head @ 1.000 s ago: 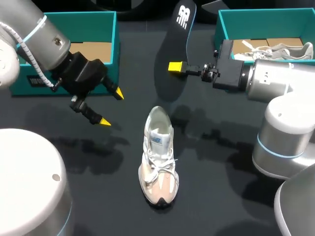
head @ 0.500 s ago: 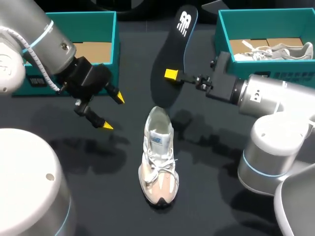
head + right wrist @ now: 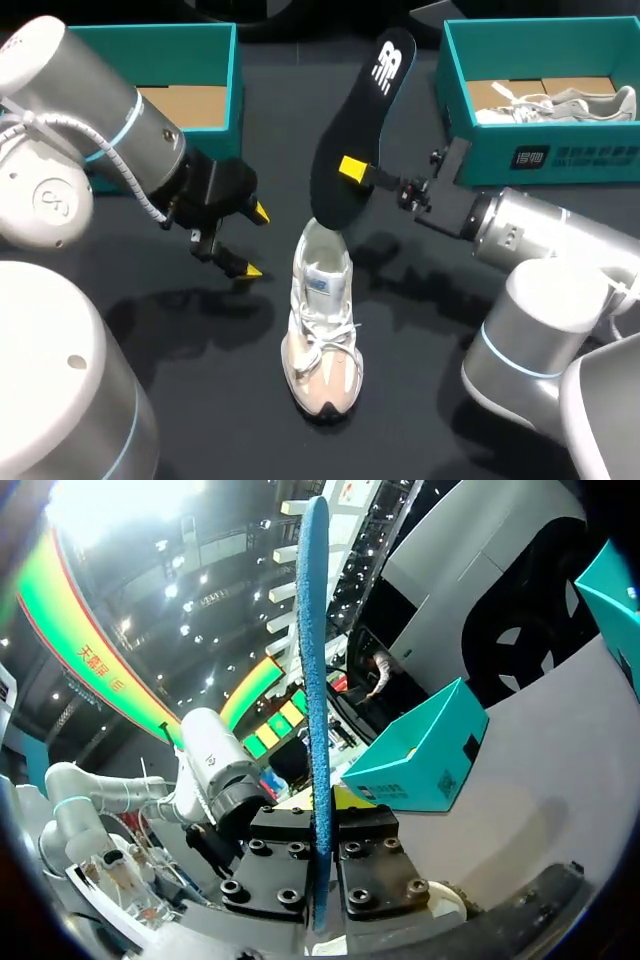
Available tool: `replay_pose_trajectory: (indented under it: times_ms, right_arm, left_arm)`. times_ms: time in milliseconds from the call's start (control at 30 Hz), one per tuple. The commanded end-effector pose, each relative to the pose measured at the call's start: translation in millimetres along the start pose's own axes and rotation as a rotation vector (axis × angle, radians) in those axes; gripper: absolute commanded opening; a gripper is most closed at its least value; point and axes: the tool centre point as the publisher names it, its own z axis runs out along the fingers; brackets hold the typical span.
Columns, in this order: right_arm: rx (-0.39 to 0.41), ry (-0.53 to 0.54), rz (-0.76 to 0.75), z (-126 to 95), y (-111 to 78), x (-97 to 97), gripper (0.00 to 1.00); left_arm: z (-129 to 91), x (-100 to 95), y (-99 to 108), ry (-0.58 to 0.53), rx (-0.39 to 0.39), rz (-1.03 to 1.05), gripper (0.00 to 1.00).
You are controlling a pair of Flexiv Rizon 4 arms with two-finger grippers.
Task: Take the shoe out of the shoebox, open the shoe tongue, remove and reinsert the insole, then place the shoe into the shoebox
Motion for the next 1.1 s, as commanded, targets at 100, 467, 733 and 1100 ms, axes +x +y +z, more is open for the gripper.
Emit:
replay_pose_trajectory:
  times_ms: [100, 467, 733, 1100]
  right_arm:
    - [-0.074, -0.008, -0.001, 0.5, -4.4, 3.2, 0.00]
    - [-0.008, 0.023, -0.042, -3.3, -21.6, -10.0, 0.00]
    - [0.033, 0.072, -0.066, -2.4, -26.9, -13.2, 0.00]
    - [0.022, 0.057, -0.102, -3.9, -30.3, -22.4, 0.00]
  left_arm:
    - [2.1, -1.1, 0.0, 0.001, -0.002, 0.000, 1.00]
    - [23.5, 3.6, -2.2, -0.037, -0.015, 0.039, 1.00]
    - [34.7, 3.1, 0.6, -0.032, -0.035, 0.045, 1.00]
    - [41.6, -0.7, 1.6, -0.025, -0.080, 0.065, 1.00]
